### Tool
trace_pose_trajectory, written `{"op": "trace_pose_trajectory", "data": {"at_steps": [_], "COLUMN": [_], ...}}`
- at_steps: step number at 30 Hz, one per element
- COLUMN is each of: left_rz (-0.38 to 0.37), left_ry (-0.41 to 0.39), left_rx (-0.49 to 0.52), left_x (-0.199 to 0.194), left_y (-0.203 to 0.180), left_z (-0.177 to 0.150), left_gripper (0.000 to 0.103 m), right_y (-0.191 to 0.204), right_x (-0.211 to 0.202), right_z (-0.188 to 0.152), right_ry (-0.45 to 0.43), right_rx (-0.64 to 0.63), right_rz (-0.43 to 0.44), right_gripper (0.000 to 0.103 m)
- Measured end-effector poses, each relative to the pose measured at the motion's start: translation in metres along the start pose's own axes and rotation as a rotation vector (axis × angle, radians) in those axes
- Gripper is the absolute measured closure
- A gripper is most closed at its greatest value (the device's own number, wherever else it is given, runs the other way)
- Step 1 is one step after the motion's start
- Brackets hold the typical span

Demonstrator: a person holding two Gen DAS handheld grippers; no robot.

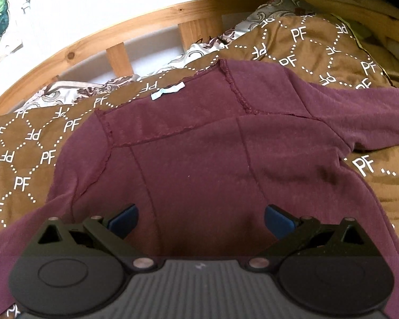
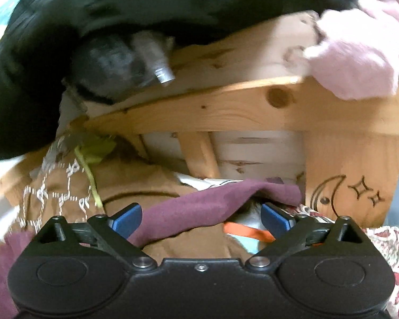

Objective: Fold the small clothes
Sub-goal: 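Reach the right gripper to the sweater sleeve cuff and grasp it, then carry the grasped sleeve across the sweater body with the right gripper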

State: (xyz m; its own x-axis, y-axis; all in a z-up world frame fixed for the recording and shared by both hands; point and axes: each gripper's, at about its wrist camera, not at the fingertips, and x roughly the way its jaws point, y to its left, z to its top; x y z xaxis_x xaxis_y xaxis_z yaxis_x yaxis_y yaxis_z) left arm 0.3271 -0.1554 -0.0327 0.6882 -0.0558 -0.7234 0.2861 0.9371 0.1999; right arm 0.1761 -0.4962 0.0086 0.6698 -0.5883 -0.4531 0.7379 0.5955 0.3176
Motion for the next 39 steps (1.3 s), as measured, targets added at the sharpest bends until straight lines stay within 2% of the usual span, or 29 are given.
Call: {"op": "trace_pose_trajectory", "data": {"at_steps": [4,7,9,12,14,15,17,20,26,32,36,39], "left_rz": [0.019,0.023,0.034,0.052,0.054,0.056,0.061,0.063,0.049,0.051,0.067,0.086], "left_ry": [0.008,0.02,0.023,0.013,0.006,0.003,-0.001,-0.013,-0.032,-0.043,-0.042,-0.041], "left_rx": [-0.01,-0.037,-0.049,-0.066,-0.077,-0.083,-0.092,-0.106,-0.142,-0.173,-0.213,-0.25], "left_x": [-0.008,-0.013,-0.018,-0.025,-0.031,-0.033,-0.037,-0.043,-0.05,-0.054,-0.057,-0.058], "left_y": [0.003,0.008,0.011,0.015,0.019,0.021,0.026,0.032,0.044,0.058,0.074,0.09], "left_z": [-0.004,-0.007,-0.009,-0.013,-0.015,-0.016,-0.017,-0.018,-0.018,-0.023,-0.028,-0.031], "left_gripper": [0.0,0.0,0.0,0.0,0.0,0.0,0.0,0.0,0.0,0.0,0.0,0.0], "right_y": [-0.023,-0.037,-0.04,-0.04,-0.041,-0.042,-0.041,-0.034,-0.01,0.036,0.083,0.121], "right_x": [0.009,0.021,0.025,0.028,0.03,0.029,0.026,0.019,-0.011,-0.05,-0.082,-0.098], "right_z": [0.008,0.01,0.01,0.009,0.009,0.009,0.01,0.015,0.028,0.05,0.056,0.05], "right_ry": [0.021,0.057,0.041,-0.007,-0.031,-0.046,-0.073,-0.109,-0.217,-0.335,-0.427,-0.442], "right_rx": [0.133,0.233,0.263,0.268,0.262,0.264,0.242,0.166,0.019,-0.139,-0.298,-0.407], "right_rz": [-0.028,-0.009,0.008,0.026,0.022,0.027,0.031,0.049,0.114,0.258,0.44,0.601], "right_gripper": [0.014,0.021,0.027,0.042,0.06,0.064,0.089,0.098,0.101,0.101,0.101,0.102]}}
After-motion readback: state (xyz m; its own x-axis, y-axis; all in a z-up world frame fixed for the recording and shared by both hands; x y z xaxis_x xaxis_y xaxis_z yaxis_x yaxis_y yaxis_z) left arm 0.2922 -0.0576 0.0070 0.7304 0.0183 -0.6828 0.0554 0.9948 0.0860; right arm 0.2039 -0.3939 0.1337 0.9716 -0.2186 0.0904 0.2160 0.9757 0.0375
